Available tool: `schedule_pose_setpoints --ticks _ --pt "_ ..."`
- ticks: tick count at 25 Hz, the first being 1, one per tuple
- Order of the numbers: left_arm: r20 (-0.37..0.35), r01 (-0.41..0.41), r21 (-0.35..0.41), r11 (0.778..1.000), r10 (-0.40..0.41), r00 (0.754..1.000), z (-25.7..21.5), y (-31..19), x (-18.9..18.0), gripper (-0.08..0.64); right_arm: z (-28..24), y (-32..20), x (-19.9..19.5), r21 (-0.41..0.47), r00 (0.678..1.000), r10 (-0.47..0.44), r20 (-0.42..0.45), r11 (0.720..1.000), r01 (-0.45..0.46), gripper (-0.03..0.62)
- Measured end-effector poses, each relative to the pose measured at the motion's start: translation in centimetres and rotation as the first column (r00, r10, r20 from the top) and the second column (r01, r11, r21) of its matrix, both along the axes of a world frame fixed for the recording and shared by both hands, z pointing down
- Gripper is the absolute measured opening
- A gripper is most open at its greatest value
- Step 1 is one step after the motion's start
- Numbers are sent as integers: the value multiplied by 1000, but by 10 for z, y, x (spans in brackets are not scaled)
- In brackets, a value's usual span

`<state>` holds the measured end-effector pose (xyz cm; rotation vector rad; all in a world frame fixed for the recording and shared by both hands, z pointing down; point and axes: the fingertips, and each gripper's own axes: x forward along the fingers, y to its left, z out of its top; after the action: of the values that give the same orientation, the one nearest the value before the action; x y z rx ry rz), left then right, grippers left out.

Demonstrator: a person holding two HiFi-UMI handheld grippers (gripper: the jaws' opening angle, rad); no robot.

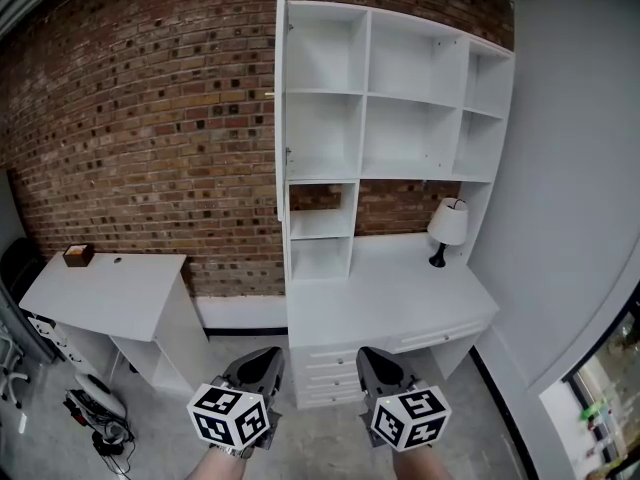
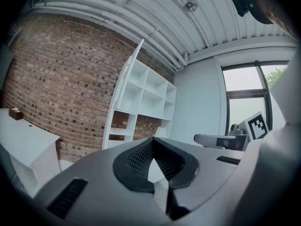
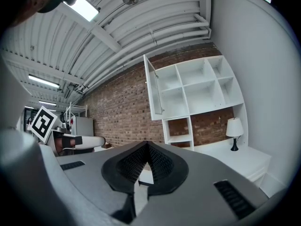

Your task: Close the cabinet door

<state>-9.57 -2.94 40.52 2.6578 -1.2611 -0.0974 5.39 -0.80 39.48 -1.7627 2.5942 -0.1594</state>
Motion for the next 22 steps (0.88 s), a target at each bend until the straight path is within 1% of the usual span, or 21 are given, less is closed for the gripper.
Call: schedule_pose_setpoints --ticks 5,10,18,22 --pt "-1 -4 -3 1000 4 1000 -5 -5 14 8 -7 -5 14 0 1000 5 -4 1000 -5 26" --pt "0 10 -6 1000 -10 1000 -6 -13 28 8 -8 -16 27 -5 1000 -14 -12 1000 14 26" --pt "5 43 -12 999 -43 999 -12 -31 58 8 -13 -40 57 -10 999 -51 -12 999 51 26" --pt "12 73 -16 997 -73 997 -12 -40 74 8 -13 -54 73 -15 997 -81 -7 997 81 26"
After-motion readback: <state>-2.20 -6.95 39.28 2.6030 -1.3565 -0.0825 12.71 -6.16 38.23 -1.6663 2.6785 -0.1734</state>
